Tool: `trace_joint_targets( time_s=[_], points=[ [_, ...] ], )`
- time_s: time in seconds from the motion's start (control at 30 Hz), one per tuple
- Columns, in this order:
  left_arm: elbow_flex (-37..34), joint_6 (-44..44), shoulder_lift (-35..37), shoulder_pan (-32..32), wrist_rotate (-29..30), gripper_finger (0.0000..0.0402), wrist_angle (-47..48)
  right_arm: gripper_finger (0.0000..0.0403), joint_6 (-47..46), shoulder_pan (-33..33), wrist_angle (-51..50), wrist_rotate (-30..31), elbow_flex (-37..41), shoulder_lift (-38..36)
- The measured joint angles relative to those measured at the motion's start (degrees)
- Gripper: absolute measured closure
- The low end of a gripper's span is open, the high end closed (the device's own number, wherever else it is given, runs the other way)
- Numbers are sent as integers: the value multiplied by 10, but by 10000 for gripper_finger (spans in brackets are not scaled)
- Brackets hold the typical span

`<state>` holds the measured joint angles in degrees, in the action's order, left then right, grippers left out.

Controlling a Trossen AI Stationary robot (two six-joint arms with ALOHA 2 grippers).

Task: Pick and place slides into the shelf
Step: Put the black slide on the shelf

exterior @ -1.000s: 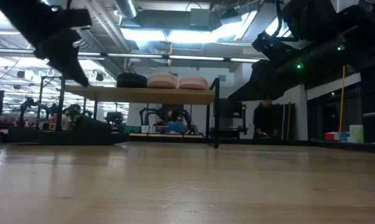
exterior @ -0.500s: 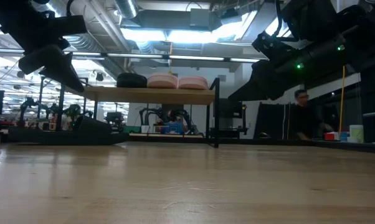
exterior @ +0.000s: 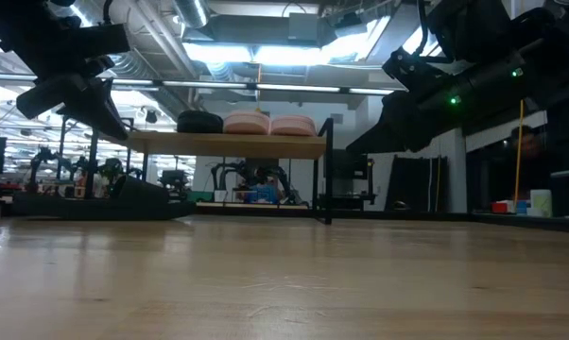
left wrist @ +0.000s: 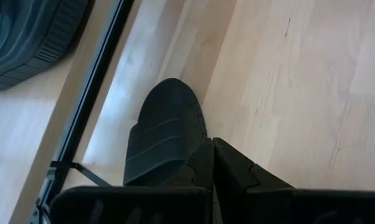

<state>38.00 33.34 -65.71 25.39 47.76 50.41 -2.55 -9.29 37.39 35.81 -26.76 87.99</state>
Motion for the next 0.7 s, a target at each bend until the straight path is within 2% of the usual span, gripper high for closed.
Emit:
trace_joint_targets(
  time_s=[0.33, 0.53, 0.7],
  points=[
    [0, -4, 0, 0, -4, 401, 1, 379, 0, 0, 0, 0, 0, 0],
    [0, -5, -5, -24, -22, 401, 1, 379, 0, 0, 0, 0, 0, 0],
    [0, -11, -27, -52, -20, 368, 13, 379, -2, 0, 0, 0, 0, 0]
  ],
)
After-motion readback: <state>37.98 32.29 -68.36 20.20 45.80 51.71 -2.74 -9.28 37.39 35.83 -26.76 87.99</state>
